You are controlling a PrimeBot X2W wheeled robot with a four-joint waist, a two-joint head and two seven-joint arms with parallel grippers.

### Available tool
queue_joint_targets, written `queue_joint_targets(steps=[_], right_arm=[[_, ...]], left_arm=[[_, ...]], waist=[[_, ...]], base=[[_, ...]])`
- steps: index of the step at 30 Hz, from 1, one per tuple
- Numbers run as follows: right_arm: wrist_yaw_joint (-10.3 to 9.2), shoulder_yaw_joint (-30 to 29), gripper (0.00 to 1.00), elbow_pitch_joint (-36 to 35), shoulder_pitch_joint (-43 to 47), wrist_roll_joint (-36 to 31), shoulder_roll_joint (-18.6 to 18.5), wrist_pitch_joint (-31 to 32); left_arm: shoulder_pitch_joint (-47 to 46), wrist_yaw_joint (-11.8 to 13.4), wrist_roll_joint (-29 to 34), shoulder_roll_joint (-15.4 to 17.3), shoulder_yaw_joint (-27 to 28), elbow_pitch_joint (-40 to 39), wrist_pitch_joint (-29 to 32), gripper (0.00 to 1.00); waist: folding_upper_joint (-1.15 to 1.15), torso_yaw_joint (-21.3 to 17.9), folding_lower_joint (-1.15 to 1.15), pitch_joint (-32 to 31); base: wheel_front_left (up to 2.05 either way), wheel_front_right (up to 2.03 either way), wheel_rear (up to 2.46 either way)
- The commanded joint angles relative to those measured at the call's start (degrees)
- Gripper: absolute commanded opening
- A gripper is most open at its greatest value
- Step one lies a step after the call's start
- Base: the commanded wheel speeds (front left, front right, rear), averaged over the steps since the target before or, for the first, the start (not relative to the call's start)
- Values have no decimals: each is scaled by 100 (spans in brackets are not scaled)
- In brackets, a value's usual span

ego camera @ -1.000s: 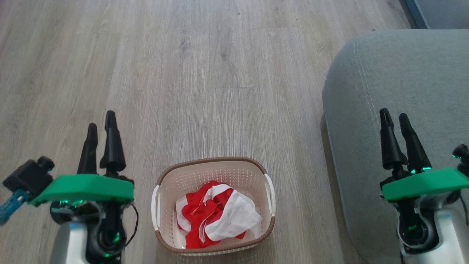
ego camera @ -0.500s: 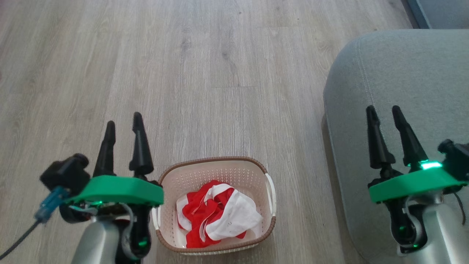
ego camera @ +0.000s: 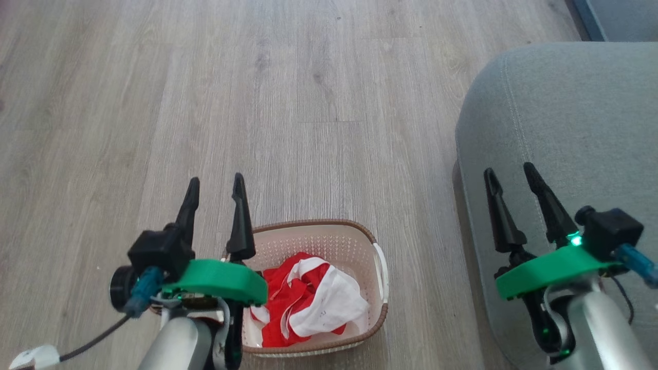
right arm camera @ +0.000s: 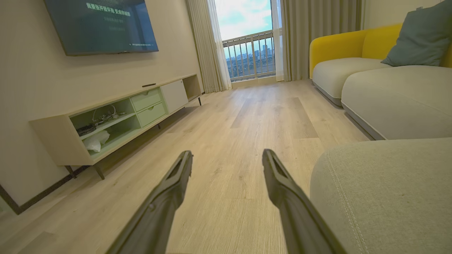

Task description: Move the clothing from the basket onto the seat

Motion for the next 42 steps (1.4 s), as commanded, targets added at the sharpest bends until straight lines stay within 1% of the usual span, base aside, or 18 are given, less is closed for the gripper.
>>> queue_joint_targets(steps=[1, 7, 10, 13, 14, 17, 18, 22, 24, 26, 29, 32, 36, 42], right_arm=[[0, 137, 100, -156, -236, -226, -66, -109], [0, 122, 100, -123, -268, -534, 1, -211], [0, 148, 100, -141, -292, -727, -2, -261], [0, 184, 100, -130, -303, -893, 7, -312], [0, 184, 100, -130, -303, -893, 7, -312], [0, 208, 100, -55, -289, -989, 32, -363], [0, 234, 100, 34, -276, -1064, 32, -397], [0, 243, 100, 250, -252, -1197, 54, -464], [0, 189, 100, 433, -235, -1128, 118, -498], [0, 118, 100, 646, -245, -1077, 154, -531], [0, 104, 100, 906, -282, -1216, 141, -573], [0, 166, 100, 1080, -313, -1256, 115, -573], [0, 212, 100, 1131, -346, -1300, 112, -573], [0, 245, 100, 1087, -364, -1264, 103, -573]], left_arm=[[-299, 99, 214, 74, 68, -195, -82, 100], [-339, 305, 587, 37, 9, -307, -183, 100], [-330, 324, 735, 3, 15, -349, -233, 100], [-278, 155, 768, -70, 37, -236, -283, 100], [-278, 155, 768, -70, 37, -236, -283, 100], [-197, -104, 801, -163, 141, -35, -334, 100], [-141, -267, 852, -223, 245, 112, -367, 100], [-49, -536, 1007, -296, 397, 406, -434, 100], [21, -654, 980, -311, 451, 714, -467, 100], [-9, -687, 958, -315, 484, 819, -501, 100], [-10, -728, 935, -316, 433, 949, -542, 100], [23, -866, 792, -316, 360, 1243, -542, 100], [-19, -928, 798, -317, 334, 1368, -542, 100], [-40, -941, 804, -317, 318, 1337, -542, 100]], waist=[[0, 3, 0, -2], [0, 14, 0, 1], [0, 21, 0, 5], [0, 26, 0, 4], [0, 26, 0, 4], [0, 25, 0, -3], [0, 22, 0, -10], [0, 17, 0, -23], [0, 12, 0, -38], [0, 12, 0, -48], [0, 17, 0, -64], [0, 14, 0, -87], [0, 8, 0, -95], [0, 14, 0, -76]], base=[[0, 0, 0], [0, 0, 0], [0, 0, 0], [0, 0, 0], [0, 0, 0], [0, 0, 0], [0, 0, 0], [0, 0, 0], [0, 0, 0], [0, 0, 0], [0, 0, 0], [0, 0, 0], [0, 0, 0], [0, 0, 0]])
